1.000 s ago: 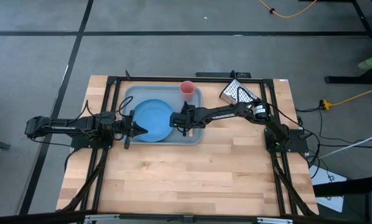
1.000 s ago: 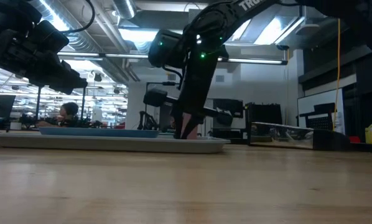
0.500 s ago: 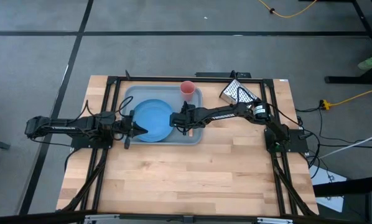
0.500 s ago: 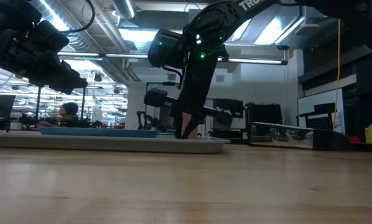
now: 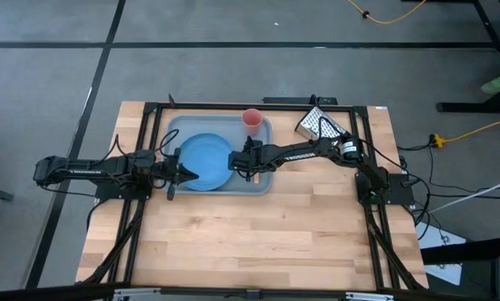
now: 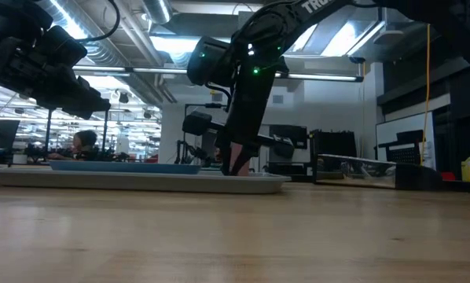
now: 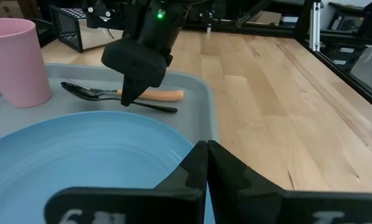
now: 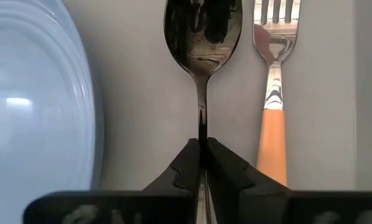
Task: Pick and place plate/cup/fork/spoon on tray
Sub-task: Put the black spoon to the left of the orange fork on the serving tray, then return to Home Position
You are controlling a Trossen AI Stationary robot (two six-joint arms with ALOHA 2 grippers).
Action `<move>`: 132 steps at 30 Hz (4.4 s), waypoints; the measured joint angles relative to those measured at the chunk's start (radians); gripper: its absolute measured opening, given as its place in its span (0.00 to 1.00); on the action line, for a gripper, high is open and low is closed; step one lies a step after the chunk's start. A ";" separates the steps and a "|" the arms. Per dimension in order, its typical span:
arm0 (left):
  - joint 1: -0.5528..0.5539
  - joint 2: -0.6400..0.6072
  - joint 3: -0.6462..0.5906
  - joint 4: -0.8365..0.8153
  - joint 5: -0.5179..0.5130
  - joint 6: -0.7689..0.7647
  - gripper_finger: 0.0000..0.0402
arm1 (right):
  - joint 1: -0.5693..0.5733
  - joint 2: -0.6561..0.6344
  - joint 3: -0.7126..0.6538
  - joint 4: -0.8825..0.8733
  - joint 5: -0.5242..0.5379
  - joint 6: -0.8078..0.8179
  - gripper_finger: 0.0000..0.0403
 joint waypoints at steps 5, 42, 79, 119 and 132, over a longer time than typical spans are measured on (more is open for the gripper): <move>0.000 0.000 0.000 0.000 0.000 0.000 0.00 | 0.000 0.000 0.000 0.000 0.000 0.000 0.07; 0.000 0.000 0.000 0.000 0.000 0.000 0.00 | 0.056 -0.069 0.055 -0.020 0.086 -0.148 0.15; 0.000 0.000 0.000 0.001 0.000 0.000 0.00 | 0.452 -0.440 -0.697 0.938 -0.463 -1.173 0.15; 0.000 0.000 -0.001 0.005 0.000 0.000 0.00 | 0.380 -1.100 -1.662 1.569 -0.459 -1.267 0.15; 0.000 0.000 -0.001 0.006 0.000 0.000 0.00 | 0.277 -1.543 -1.661 1.107 -0.535 -1.281 0.15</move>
